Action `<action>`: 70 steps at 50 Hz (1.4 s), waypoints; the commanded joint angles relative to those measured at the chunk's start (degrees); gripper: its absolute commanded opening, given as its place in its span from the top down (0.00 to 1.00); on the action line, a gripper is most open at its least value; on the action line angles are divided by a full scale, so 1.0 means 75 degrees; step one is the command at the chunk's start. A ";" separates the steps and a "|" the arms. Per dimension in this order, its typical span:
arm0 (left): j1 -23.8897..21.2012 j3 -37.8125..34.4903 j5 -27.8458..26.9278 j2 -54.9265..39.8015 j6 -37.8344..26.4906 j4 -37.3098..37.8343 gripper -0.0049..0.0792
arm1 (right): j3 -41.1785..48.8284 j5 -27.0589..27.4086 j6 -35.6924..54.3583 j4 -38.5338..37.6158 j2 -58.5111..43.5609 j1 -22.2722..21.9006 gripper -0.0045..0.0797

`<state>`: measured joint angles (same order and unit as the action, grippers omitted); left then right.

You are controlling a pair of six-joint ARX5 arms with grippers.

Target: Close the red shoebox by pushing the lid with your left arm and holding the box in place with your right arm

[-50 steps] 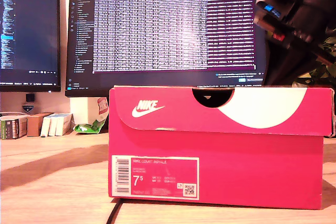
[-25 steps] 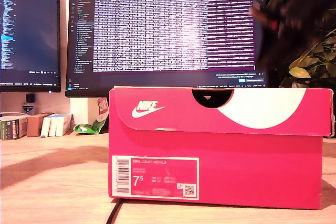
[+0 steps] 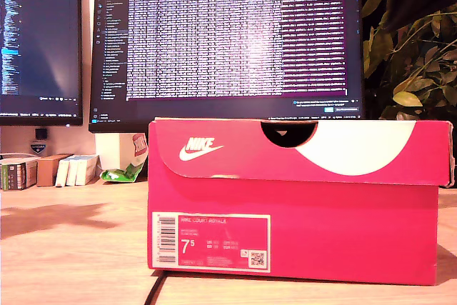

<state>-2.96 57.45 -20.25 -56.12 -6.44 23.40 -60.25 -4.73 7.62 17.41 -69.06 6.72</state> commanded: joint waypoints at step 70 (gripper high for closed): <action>0.2022 -0.3888 -0.0632 0.3468 0.0935 -0.1760 0.96 | 0.4774 -0.1486 -0.0501 -0.2235 0.5764 -0.1953 0.96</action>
<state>11.90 30.17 -25.78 -31.83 -1.85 10.68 -26.00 -15.94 4.75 1.30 -27.18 -7.84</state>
